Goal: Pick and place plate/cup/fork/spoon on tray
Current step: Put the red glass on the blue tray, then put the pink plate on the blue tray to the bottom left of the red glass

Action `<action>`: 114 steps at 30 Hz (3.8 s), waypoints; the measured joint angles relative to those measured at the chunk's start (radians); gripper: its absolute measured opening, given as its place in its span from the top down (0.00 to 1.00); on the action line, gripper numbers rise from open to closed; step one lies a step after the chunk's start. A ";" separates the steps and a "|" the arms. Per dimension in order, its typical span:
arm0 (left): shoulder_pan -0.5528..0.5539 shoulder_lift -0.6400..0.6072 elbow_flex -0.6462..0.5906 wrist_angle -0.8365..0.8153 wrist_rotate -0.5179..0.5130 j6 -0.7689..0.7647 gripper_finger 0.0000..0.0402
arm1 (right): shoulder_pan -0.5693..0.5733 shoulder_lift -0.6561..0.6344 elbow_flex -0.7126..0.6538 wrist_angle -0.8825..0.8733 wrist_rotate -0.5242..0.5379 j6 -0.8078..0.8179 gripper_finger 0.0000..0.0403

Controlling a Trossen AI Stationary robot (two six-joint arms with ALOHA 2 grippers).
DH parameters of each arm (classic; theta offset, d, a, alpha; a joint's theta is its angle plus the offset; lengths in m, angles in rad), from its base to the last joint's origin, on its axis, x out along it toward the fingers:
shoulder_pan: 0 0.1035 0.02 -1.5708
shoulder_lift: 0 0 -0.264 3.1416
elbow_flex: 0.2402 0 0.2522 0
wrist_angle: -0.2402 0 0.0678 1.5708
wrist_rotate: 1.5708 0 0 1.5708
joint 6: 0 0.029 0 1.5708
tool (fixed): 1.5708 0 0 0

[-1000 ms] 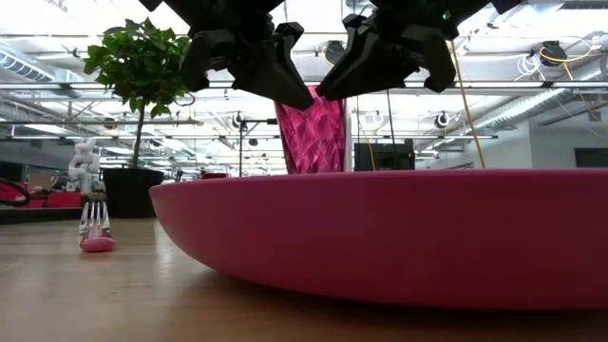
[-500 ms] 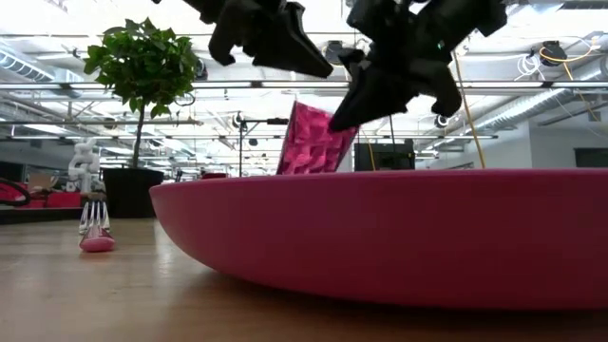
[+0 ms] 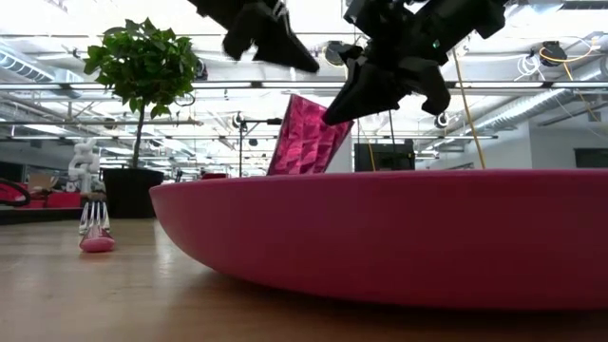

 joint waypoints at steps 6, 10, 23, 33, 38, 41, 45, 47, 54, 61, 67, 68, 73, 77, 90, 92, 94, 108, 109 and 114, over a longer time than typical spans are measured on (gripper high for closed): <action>-0.002 -0.106 0.000 -0.053 -0.056 -0.102 0.80 | -0.002 -0.001 0.000 -0.015 0.081 0.020 1.00; 0.003 -0.179 -0.001 -0.110 -0.056 -0.158 0.80 | -0.003 -0.022 0.002 -0.029 0.126 0.074 1.00; 0.004 -0.257 -0.002 -0.331 -0.046 -0.368 0.80 | -0.057 -0.209 0.120 -0.523 0.359 0.437 1.00; 0.090 -0.227 -0.002 -0.256 -0.024 -0.270 0.80 | -0.306 -0.397 0.129 -0.794 0.328 0.423 1.00; 0.141 -0.194 -0.003 -0.212 0.068 -0.244 0.80 | -0.500 -0.443 0.129 -0.849 0.225 0.452 1.00; 0.164 -0.163 -0.001 -0.172 0.104 -0.237 0.80 | -0.619 -0.441 0.129 -0.847 0.185 0.485 1.00; 0.184 -0.127 0.000 -0.144 0.121 -0.237 0.80 | -0.763 -0.407 0.129 -0.833 0.117 0.441 0.99; 0.189 -0.115 -0.004 -0.158 0.121 -0.237 0.80 | -0.820 -0.381 0.129 -0.826 0.080 0.429 0.99; 0.191 -0.102 -0.003 -0.140 0.122 -0.230 0.80 | -0.951 -0.283 0.128 -0.825 0.037 0.423 0.99; 0.183 -0.101 -0.003 -0.142 0.122 -0.220 0.80 | -1.014 -0.220 0.128 -0.817 0.037 0.457 0.99; 0.183 -0.101 -0.003 -0.142 0.122 -0.214 0.80 | -1.018 -0.221 0.113 -0.748 0.037 0.471 0.99; 0.183 -0.101 -0.003 -0.142 0.122 -0.214 0.80 | -1.019 -0.222 0.104 -0.744 0.037 0.477 0.99; 0.183 -0.101 -0.003 -0.142 0.122 -0.213 0.80 | -1.024 -0.221 0.044 -0.704 0.037 0.487 0.99; 0.183 -0.101 -0.003 -0.142 0.122 -0.213 0.80 | -1.027 -0.221 0.012 -0.685 0.036 0.486 0.99; 0.183 -0.101 -0.002 -0.130 0.122 -0.213 0.80 | -1.079 -0.222 0.000 -0.682 -0.023 0.483 0.99; 0.183 -0.101 -0.002 -0.129 0.122 -0.213 0.80 | -1.082 -0.222 0.000 -0.681 -0.031 0.483 0.99; 0.183 -0.101 -0.002 -0.128 0.122 -0.213 0.80 | -1.087 -0.222 0.000 -0.682 -0.037 0.483 0.99; 0.183 -0.101 -0.002 -0.128 0.122 -0.214 0.80 | -1.087 -0.222 0.000 -0.641 -0.035 0.478 0.83; 0.183 -0.101 -0.002 -0.128 0.122 -0.214 0.80 | -1.087 -0.222 0.000 -0.640 -0.035 0.475 0.81; 0.183 -0.101 -0.002 -0.128 0.122 -0.214 0.80 | -1.082 -0.236 0.000 -0.627 -0.032 0.448 0.76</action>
